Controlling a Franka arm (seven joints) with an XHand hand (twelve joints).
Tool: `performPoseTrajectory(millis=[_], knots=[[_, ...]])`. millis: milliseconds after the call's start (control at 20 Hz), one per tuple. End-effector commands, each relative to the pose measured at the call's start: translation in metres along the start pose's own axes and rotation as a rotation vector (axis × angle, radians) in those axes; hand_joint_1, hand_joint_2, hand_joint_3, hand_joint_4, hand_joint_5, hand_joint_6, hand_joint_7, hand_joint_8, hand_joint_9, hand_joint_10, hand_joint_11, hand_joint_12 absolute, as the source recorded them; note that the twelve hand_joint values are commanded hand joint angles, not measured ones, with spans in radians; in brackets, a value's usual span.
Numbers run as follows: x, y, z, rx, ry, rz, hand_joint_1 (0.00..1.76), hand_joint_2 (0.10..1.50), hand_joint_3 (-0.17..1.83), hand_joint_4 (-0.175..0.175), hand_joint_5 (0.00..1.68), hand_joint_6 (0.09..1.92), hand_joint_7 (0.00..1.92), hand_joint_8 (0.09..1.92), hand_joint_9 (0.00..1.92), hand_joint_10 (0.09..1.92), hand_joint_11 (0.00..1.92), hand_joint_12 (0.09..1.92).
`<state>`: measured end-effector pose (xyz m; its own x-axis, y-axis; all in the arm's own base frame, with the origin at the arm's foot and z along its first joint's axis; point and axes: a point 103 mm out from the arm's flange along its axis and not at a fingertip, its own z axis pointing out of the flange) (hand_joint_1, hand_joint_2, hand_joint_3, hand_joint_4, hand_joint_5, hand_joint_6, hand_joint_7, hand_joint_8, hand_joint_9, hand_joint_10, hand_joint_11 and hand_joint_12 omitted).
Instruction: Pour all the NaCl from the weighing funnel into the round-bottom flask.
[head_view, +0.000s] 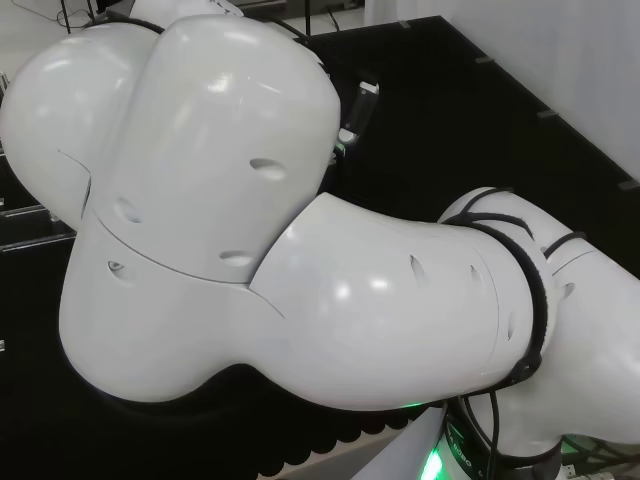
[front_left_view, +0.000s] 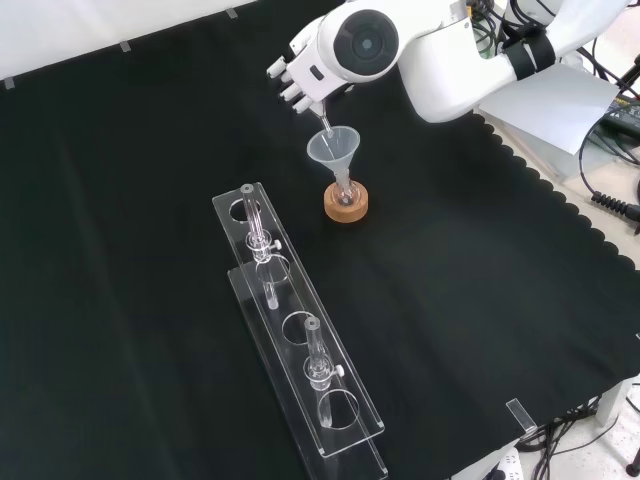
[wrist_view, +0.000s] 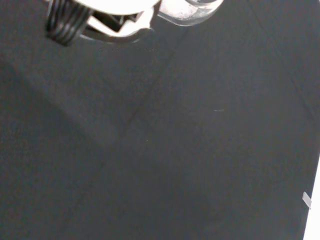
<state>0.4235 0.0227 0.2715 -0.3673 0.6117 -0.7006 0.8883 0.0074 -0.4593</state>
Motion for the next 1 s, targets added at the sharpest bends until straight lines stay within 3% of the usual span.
performPoseTrajectory(millis=[50, 1000], knots=[[-0.0012, -0.0012, 0.0013, 0.001, -0.012, 0.000, 1.10, 0.66, 0.78, 0.143, 1.13, 0.98, 0.82, 0.68, 1.14, 0.41, 0.84, 1.05], [0.0003, -0.0036, -0.0059, -0.004, -0.071, -0.002, 1.10, 0.66, 0.78, 0.143, 1.13, 0.98, 0.82, 0.68, 1.14, 0.41, 0.84, 1.05]])
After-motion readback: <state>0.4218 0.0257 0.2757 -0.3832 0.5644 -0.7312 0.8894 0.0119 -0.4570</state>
